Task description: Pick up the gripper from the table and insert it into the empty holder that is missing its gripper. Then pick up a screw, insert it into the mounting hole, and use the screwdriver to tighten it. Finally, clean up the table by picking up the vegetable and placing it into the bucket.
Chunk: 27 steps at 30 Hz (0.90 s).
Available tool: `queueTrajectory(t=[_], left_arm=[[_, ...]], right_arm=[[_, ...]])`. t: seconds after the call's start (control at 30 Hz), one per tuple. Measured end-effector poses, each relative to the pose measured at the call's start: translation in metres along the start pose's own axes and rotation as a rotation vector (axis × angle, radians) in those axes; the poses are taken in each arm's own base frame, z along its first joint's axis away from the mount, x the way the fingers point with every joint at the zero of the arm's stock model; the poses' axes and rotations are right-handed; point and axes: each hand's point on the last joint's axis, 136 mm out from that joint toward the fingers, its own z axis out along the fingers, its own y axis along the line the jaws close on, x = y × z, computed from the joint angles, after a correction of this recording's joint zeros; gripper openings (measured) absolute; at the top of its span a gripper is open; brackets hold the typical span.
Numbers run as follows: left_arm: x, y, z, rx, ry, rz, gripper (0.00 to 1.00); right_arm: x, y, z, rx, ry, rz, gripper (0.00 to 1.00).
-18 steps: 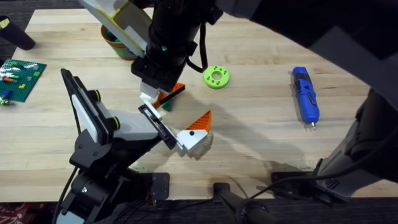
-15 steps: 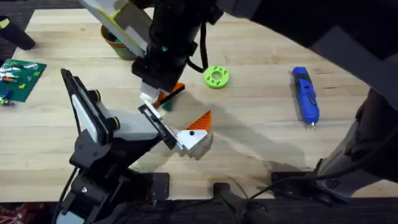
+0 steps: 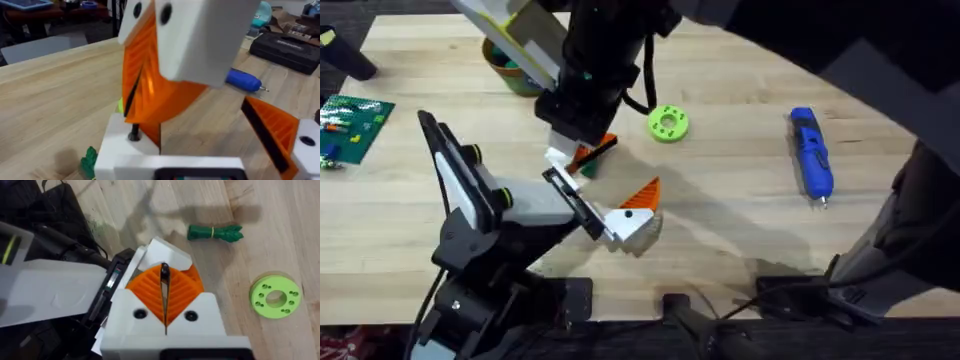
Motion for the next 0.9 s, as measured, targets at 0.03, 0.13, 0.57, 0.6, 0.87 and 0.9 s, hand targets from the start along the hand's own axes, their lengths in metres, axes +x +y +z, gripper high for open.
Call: queueTrajectory(t=[0.03, 0.13, 0.57, 0.6, 0.87, 0.9], left_arm=[[-0.0001, 0.0001, 0.0000, 0.000, 0.000, 0.000, 0.988], [-0.0001, 0.0000, 0.0000, 0.000, 0.000, 0.000, 0.988], [0.0000, 0.0000, 0.0000, 0.000, 0.000, 0.000, 0.988], [0.0000, 0.0000, 0.0000, 0.000, 0.000, 0.000, 0.988], [0.0000, 0.0000, 0.0000, 0.000, 0.000, 0.000, 0.988], [-0.0001, 0.0000, 0.0000, 0.000, 0.000, 0.000, 0.988]], right_arm=[[0.0005, 0.0001, 0.0000, 0.000, 0.002, 0.000, 0.007], [0.0011, 0.0002, 0.0000, -0.001, 0.004, 0.001, 0.006], [0.0005, 0.0034, 0.0000, -0.018, 0.001, 0.000, 0.006], [0.0005, 0.0036, 0.0000, -0.020, 0.001, 0.000, 0.006], [0.0009, 0.0038, 0.0000, -0.021, 0.003, -0.005, 0.008], [0.0012, 0.0039, 0.0000, -0.021, 0.004, -0.007, 0.007]])
